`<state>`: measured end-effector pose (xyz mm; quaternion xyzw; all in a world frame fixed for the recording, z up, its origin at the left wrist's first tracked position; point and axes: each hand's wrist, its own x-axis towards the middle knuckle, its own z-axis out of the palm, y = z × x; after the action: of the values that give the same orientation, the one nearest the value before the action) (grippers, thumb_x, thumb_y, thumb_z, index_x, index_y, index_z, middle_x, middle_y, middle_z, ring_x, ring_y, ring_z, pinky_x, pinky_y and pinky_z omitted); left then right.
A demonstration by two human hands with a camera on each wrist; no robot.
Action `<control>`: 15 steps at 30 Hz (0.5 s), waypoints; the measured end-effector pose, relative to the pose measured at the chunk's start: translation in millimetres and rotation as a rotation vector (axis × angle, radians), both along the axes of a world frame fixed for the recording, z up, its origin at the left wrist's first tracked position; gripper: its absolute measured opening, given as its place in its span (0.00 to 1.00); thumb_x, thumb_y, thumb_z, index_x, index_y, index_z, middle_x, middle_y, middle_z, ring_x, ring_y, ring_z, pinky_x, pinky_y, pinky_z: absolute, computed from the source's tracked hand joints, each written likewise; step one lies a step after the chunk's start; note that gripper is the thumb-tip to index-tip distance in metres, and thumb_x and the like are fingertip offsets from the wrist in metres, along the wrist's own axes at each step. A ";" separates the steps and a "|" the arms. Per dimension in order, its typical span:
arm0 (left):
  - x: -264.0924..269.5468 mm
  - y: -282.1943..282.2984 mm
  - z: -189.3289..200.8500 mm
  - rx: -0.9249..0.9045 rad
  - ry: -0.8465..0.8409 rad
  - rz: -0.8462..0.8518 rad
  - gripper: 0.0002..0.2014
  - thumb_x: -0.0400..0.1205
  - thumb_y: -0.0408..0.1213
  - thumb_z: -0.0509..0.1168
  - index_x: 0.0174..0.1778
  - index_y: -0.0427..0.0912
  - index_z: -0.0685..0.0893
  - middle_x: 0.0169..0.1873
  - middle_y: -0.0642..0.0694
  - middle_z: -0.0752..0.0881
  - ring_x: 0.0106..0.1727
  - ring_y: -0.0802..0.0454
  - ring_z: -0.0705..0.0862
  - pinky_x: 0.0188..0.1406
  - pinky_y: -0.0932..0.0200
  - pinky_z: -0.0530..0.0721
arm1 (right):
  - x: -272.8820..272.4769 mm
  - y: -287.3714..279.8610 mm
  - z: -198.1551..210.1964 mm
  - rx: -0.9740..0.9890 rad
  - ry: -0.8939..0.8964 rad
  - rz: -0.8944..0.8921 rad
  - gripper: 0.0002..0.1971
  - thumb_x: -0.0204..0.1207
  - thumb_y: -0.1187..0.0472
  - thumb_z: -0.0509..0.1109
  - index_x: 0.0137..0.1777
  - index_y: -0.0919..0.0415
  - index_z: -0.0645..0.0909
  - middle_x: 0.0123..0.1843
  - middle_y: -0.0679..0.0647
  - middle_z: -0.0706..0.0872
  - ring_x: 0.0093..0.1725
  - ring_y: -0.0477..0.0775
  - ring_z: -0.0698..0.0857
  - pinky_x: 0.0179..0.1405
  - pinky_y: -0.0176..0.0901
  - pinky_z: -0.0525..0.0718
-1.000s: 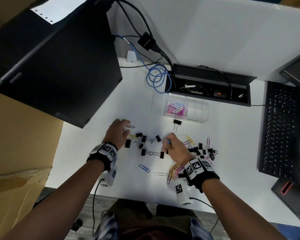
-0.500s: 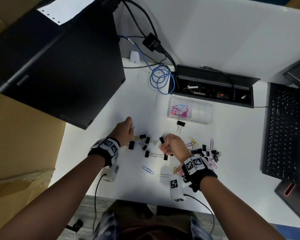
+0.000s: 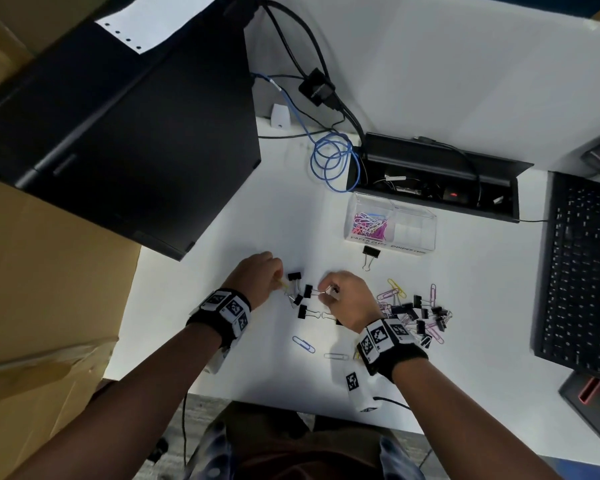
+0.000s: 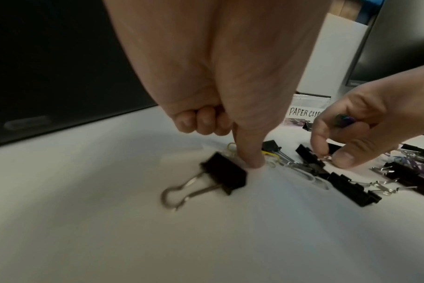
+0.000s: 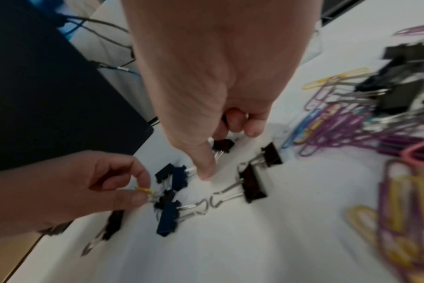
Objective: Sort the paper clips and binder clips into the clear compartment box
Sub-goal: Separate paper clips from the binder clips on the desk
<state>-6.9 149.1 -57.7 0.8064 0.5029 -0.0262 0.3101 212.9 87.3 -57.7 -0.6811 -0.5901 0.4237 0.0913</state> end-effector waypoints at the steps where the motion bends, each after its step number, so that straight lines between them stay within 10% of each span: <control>1: 1.0 1.1 0.9 0.017 0.013 -0.017 0.07 0.77 0.38 0.71 0.45 0.40 0.82 0.45 0.44 0.80 0.47 0.43 0.81 0.46 0.53 0.77 | 3.9 -3.3 0.4 0.005 0.030 -0.017 0.07 0.73 0.61 0.76 0.49 0.50 0.85 0.52 0.50 0.86 0.49 0.52 0.85 0.52 0.46 0.84; 6: -1.7 5.7 0.7 -0.095 0.042 -0.010 0.07 0.81 0.42 0.66 0.43 0.43 0.77 0.43 0.46 0.76 0.43 0.46 0.77 0.45 0.53 0.76 | 31.0 -14.5 13.5 0.116 0.100 -0.246 0.05 0.72 0.59 0.78 0.45 0.51 0.85 0.44 0.36 0.85 0.43 0.32 0.80 0.45 0.21 0.74; 15: 27.1 7.7 30.1 -0.274 -0.185 0.229 0.12 0.83 0.35 0.55 0.33 0.40 0.69 0.26 0.52 0.73 0.30 0.52 0.70 0.27 0.60 0.67 | 97.7 -15.5 23.1 -0.075 -0.179 -0.070 0.13 0.66 0.58 0.81 0.50 0.47 0.87 0.48 0.47 0.81 0.50 0.49 0.81 0.51 0.42 0.79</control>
<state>20.2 156.7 -27.6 0.6931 0.5525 0.0153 0.4627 310.7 71.7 -34.6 -0.7392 -0.5557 0.3794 0.0274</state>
